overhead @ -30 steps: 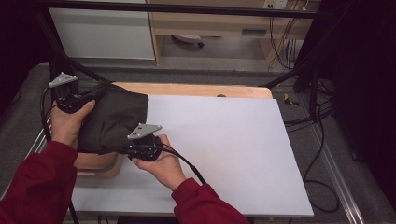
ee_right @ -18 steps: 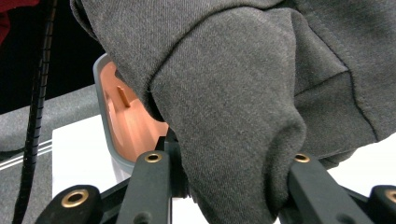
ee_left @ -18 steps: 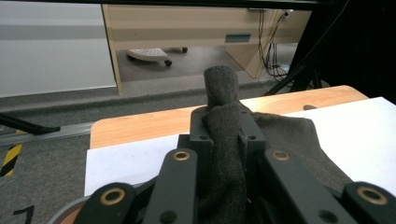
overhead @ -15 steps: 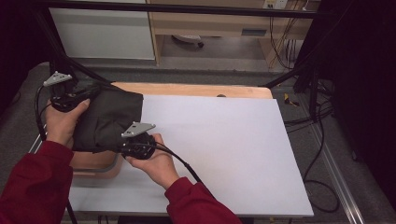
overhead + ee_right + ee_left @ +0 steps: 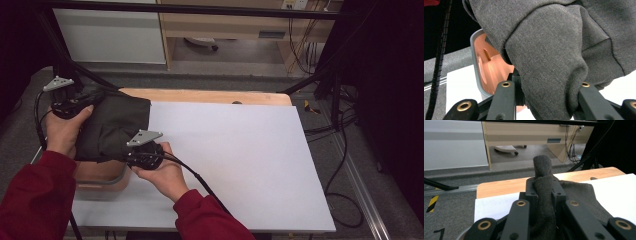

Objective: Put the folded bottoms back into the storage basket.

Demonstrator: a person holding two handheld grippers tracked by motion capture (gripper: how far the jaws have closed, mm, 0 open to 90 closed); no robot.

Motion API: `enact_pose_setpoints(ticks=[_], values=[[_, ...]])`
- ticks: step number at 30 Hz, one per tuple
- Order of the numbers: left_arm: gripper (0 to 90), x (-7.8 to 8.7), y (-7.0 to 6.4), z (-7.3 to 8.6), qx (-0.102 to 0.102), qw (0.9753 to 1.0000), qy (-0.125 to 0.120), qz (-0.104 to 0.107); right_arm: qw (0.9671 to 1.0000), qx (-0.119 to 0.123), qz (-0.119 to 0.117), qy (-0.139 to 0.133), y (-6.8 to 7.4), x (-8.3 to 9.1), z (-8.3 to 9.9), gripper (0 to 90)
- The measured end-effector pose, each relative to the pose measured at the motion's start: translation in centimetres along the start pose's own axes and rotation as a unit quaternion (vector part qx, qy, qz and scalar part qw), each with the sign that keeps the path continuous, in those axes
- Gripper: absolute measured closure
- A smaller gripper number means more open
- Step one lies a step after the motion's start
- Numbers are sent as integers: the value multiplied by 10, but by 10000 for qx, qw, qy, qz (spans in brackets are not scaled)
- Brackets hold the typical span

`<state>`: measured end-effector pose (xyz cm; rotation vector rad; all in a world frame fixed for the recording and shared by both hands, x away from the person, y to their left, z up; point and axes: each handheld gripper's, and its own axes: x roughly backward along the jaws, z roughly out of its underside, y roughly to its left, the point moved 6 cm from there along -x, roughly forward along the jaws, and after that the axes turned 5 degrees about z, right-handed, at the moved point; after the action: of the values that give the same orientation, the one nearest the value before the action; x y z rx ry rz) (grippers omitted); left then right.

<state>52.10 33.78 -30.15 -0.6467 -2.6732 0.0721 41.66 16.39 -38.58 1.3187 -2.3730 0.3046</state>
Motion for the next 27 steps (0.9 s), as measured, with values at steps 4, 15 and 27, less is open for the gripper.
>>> enact_pose_setpoints(ticks=[4,15,27], values=[[804,2,4,0,16,10000,27,-22,10000,17,0,-16,2,-2,-2,664],[803,9,18,0,35,9999,120,-85,10000,57,-55,-32,10,-12,-9,664],[803,14,30,4,99,9998,183,-76,9999,84,-134,-57,19,-21,-12,664]])
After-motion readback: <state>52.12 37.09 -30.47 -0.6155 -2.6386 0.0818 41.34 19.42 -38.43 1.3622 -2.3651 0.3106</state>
